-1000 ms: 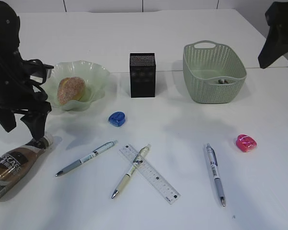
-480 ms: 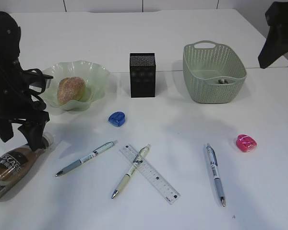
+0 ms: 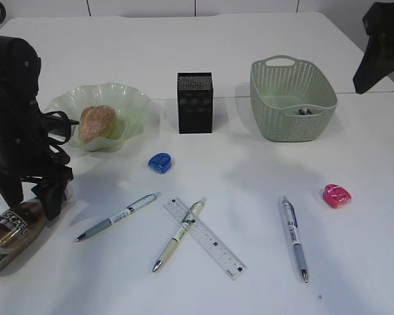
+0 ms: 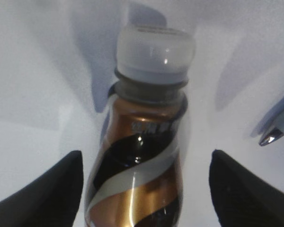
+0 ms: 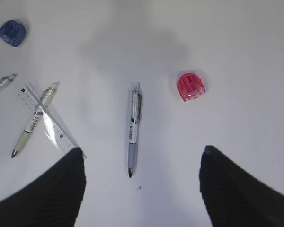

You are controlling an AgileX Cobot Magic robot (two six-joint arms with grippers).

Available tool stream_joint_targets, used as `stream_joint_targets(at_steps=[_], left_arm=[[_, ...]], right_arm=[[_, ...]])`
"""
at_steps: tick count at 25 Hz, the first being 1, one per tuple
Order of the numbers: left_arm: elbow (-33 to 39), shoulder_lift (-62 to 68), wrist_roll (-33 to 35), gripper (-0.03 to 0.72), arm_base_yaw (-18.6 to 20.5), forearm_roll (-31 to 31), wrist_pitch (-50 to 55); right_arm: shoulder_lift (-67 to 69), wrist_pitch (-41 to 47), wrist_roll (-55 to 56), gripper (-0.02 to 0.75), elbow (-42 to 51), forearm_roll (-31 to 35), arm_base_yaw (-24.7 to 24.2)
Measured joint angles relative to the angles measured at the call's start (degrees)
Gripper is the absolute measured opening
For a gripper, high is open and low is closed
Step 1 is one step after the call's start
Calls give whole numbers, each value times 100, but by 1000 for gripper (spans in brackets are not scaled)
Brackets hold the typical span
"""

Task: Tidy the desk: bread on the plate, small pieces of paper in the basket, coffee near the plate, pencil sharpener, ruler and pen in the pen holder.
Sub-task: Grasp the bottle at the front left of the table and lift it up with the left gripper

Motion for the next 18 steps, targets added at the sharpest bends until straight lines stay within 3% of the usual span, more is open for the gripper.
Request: stream_joint_targets(at_steps=[18], left_arm=[[0,347,0,560,0,0,-125]], right_arm=[[0,0,0,583,0,0,0]])
